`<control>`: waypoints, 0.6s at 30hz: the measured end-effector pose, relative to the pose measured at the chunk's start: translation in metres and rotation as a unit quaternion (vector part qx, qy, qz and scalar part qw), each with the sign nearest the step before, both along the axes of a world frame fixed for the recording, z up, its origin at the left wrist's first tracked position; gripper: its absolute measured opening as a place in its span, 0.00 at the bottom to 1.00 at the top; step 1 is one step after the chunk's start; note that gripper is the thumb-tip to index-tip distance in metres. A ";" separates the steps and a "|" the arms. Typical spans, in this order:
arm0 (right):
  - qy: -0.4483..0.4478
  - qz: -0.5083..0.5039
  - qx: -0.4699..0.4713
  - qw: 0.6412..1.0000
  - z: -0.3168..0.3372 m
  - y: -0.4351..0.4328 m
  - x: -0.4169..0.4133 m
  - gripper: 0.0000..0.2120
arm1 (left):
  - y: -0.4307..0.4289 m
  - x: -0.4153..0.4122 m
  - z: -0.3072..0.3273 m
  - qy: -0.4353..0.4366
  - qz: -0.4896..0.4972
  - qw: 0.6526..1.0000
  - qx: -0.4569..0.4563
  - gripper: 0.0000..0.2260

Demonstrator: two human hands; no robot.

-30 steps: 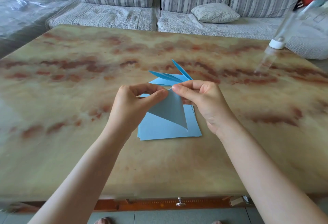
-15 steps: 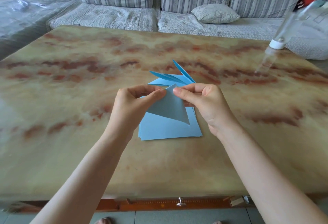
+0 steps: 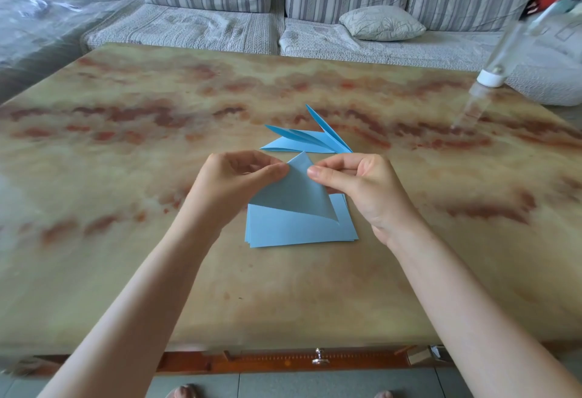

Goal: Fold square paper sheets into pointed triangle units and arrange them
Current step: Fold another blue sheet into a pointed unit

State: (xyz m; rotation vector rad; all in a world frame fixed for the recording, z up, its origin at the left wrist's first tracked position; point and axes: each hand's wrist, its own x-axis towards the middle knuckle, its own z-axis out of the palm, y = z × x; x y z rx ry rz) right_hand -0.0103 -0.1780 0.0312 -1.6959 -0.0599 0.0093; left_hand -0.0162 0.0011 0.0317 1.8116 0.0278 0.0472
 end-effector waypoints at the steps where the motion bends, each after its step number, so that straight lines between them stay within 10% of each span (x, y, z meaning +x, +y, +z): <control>1: -0.003 0.004 -0.005 1.000 0.000 0.000 -0.001 0.01 | 0.001 0.000 0.001 0.003 -0.008 1.000 0.007 0.05; 18: 0.021 0.057 -0.009 0.998 0.000 0.007 -0.006 0.01 | -0.013 -0.005 -0.003 -0.134 0.064 0.984 0.101 0.06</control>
